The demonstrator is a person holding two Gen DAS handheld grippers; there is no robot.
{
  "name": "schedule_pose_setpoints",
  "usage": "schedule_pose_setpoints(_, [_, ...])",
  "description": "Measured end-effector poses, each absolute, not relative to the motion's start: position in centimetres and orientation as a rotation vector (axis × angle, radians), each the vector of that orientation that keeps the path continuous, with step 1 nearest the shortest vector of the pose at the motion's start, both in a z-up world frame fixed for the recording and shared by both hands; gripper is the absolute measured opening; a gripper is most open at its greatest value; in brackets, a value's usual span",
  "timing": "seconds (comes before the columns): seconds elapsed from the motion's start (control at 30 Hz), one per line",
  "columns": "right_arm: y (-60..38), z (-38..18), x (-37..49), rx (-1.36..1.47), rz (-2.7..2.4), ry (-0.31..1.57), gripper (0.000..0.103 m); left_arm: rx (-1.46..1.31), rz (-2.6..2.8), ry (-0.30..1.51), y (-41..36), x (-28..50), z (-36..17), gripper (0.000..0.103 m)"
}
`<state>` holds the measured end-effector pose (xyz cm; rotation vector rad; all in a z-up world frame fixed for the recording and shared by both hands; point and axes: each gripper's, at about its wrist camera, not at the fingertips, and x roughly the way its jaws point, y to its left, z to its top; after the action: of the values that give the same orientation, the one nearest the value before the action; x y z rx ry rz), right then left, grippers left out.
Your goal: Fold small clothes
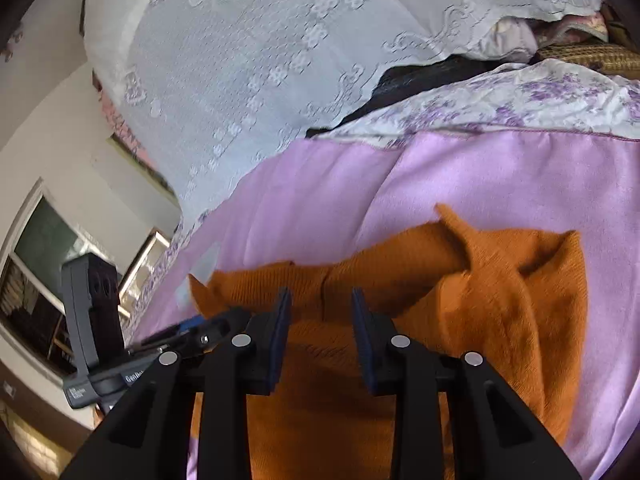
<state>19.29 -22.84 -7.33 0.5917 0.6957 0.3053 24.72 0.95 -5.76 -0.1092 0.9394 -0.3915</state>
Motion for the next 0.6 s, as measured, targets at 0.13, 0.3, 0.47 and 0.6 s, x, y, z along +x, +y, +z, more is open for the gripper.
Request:
schedule_pose_setpoints(0.13, [-25.5,-7.1,19.6,0.68,0.284,0.656,0.033,-0.225,-0.32,0.927,2.9,27.1,-5.9,0.079])
schedule_pose_setpoints(0.3, [-19.7,-5.0,18.2,0.407,0.47,0.694,0.036,-0.195,-0.307,0.887,3.7,26.0,-5.6,0.079])
schedule_pose_setpoints(0.47, [-18.2,-7.3,19.2,0.314,0.393,0.754,0.044,-0.143,-0.379,0.892,2.7,25.0,-5.6,0.092])
schedule_pose_setpoints(0.6, [-24.3,-11.6,21.2,0.498,0.181,0.841,0.009,0.025,-0.279,0.967,0.8,26.0,-8.4,0.093])
